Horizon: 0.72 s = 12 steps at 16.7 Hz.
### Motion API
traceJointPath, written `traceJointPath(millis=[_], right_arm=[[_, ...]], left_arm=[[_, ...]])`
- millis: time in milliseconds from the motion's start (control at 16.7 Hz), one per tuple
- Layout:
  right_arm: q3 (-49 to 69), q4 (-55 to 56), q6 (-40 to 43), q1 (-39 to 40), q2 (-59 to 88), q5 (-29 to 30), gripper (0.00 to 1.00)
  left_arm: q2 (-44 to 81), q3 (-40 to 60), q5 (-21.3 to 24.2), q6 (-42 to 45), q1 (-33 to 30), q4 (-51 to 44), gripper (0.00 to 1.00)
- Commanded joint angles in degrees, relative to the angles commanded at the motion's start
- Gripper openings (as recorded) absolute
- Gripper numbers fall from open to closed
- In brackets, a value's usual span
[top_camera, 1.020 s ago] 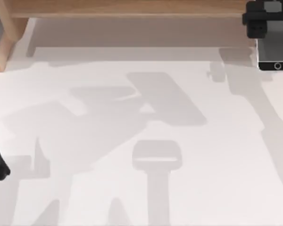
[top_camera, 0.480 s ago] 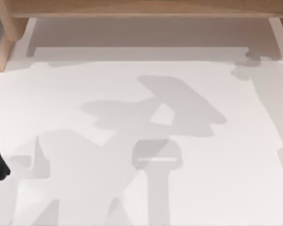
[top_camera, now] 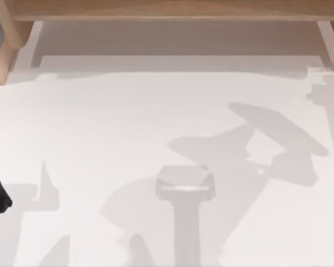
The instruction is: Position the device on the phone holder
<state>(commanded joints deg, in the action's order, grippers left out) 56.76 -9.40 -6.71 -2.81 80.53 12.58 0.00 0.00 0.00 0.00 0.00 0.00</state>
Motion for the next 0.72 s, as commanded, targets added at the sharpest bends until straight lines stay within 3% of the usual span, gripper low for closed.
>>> traceJointPath(millis=[360,720], right_arm=[[-14.2,16.8,0.6,-6.6,-3.1,0.6,0.0],[-16.1,18.9,0.5,-7.8,-3.8,0.8,0.0]], left_arm=[[0.0,0.0,0.0,0.0,0.0,0.0,1.0],[0.0,0.0,0.0,0.0,0.0,0.0,1.0]])
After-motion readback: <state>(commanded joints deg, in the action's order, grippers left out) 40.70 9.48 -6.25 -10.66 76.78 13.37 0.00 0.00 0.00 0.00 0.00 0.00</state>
